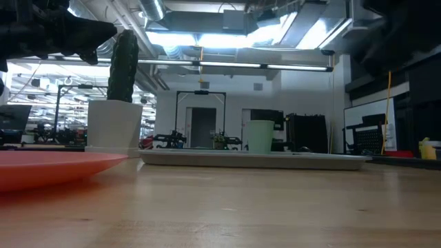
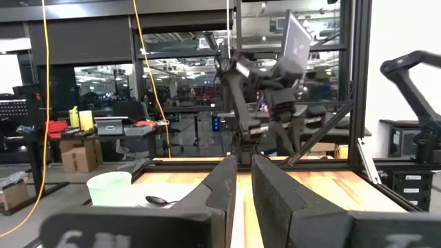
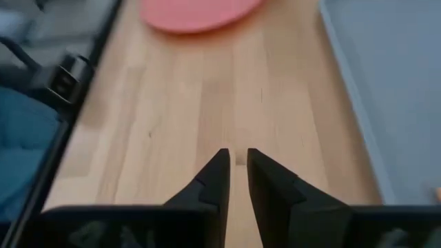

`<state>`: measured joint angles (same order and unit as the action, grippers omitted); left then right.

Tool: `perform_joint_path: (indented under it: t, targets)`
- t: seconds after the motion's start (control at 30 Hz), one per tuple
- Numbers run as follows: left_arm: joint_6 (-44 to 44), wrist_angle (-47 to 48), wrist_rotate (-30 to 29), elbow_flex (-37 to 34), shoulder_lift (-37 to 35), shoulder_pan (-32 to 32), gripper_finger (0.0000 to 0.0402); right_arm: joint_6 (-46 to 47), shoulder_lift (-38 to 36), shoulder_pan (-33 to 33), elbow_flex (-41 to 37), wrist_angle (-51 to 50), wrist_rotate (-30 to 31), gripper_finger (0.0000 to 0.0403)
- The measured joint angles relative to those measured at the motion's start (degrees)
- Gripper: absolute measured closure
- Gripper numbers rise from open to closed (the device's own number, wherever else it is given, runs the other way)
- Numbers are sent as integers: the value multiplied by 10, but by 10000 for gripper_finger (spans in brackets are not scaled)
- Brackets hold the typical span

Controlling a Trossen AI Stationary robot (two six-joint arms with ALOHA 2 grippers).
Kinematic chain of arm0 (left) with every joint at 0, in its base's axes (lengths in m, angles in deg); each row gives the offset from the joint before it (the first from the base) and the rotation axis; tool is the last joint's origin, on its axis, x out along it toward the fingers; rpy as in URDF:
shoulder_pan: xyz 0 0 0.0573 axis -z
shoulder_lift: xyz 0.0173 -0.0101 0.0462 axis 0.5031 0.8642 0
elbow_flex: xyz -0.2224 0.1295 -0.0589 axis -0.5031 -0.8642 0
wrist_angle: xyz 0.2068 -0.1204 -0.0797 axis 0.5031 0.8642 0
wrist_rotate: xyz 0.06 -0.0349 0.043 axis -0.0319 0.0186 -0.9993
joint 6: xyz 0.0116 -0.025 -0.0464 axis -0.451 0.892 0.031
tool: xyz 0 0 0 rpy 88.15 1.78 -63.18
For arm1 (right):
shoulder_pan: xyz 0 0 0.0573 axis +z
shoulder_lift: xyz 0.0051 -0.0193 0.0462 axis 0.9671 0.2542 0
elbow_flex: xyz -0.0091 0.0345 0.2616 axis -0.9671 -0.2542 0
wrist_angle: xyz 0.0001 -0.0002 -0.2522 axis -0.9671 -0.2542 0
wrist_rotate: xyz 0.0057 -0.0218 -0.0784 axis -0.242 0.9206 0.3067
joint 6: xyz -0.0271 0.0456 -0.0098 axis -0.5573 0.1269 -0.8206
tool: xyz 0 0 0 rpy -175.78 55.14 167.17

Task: Pick and place plate/cup/fork/spoon on tray
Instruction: Put the pink plate on the gray serving tray to the left of the orange fork

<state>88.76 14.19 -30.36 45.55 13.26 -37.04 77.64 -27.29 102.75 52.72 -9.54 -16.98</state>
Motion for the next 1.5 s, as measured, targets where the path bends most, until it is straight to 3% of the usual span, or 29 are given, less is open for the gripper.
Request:
perform_joint_path:
  t: [0.17, 0.3, 0.43, 0.7, 0.9, 1.13, 1.3, 1.5]
  targets:
    - [0, 0, 0, 0, 0, 0, 360, -33, -123, -3, -130, 115, 25, 346]
    - [0, 0, 0, 0, 0, 0, 360, -67, -209, -3, -186, 130, 66, 346]
    - [0, 0, 0, 0, 0, 0, 360, -101, -288, -3, -214, 130, 78, 346]
    - [-1, 0, -6, 0, 0, 0, 360, -169, -424, -3, -245, 131, 43, 346]
    - [-1, 0, -6, 0, 0, 0, 360, -175, -506, -3, -287, 125, 45, 346]
    - [-1, -4, -6, 0, 0, 0, 360, -225, -549, -18, -292, 130, 55, 346]
    - [-1, -4, -7, 0, 0, 0, 360, -223, -548, -51, -292, 132, 157, 346]
    - [-1, -4, -6, 0, 0, 0, 360, -213, -548, -83, -292, 132, 143, 346]
